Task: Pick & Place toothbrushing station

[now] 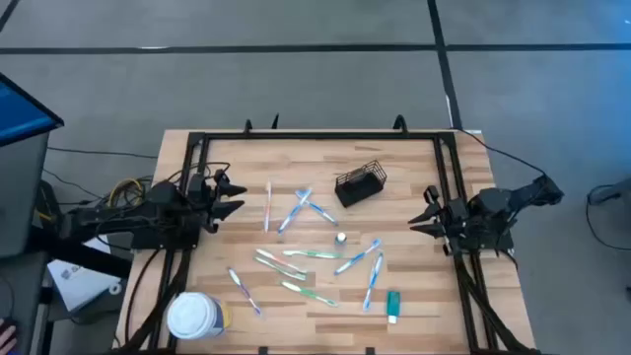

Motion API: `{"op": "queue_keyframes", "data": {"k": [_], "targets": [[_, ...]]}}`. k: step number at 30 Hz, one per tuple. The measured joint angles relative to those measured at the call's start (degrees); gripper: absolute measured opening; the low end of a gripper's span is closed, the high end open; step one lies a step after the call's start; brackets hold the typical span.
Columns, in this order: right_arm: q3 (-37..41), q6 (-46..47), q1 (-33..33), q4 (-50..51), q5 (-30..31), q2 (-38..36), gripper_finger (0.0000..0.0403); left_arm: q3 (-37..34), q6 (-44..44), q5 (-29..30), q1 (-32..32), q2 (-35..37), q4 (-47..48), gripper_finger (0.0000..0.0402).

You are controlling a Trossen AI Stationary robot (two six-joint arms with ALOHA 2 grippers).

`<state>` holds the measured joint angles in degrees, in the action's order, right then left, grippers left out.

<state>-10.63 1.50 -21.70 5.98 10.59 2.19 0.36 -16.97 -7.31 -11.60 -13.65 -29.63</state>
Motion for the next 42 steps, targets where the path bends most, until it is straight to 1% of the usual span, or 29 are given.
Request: {"op": "queue_keyframes", "data": {"k": [16, 22, 25, 28, 30, 33, 35, 37, 42], "targets": [[0.0, -0.02, 0.01, 0.0, -0.02, 0.01, 0.0058, -0.01, -0.14, 0.0, 0.0, -0.01, -0.48, 0.0186], [0.0, -0.42, 0.01, 0.0, 0.0, 0.01, 0.0058, -0.02, -3.87, -0.02, 0.08, -0.11, -2.18, 0.0186], [0.0, -0.42, 0.14, 0.01, 0.0, 0.01, 0.0058, -0.02, -5.59, 0.02, 0.71, -2.16, -4.15, 0.0186], [0.0, -0.44, 0.12, 0.0, 0.0, 0.01, 0.0058, -0.02, -6.05, 0.71, 2.31, -6.58, -7.18, 0.0186], [0.0, -0.42, 0.12, 0.0, 0.0, 0.01, 0.0058, 0.52, -7.71, 3.7, 3.48, -10.56, -7.19, 0.0186], [0.0, -0.42, 0.12, 0.0, 0.0, 0.01, 0.0058, 3.33, -9.21, 7.74, 4.47, -18.4, -7.21, 0.0186], [0.0, -0.13, 0.12, 0.0, 0.0, 0.01, 0.0058, 6.21, -9.72, 8.32, 4.5, -24.31, -6.27, 0.0186], [0.0, 0.58, 0.12, 0.0, 0.0, 0.01, 0.0058, 10.26, -11.78, 8.66, 4.24, -30.35, -1.42, 0.0186], [0.0, 1.42, 0.12, 0.0, 0.0, 0.01, 0.0058, 22.71, -16.29, 9.76, 1.43, -42.68, 19.64, 0.0186]]}}
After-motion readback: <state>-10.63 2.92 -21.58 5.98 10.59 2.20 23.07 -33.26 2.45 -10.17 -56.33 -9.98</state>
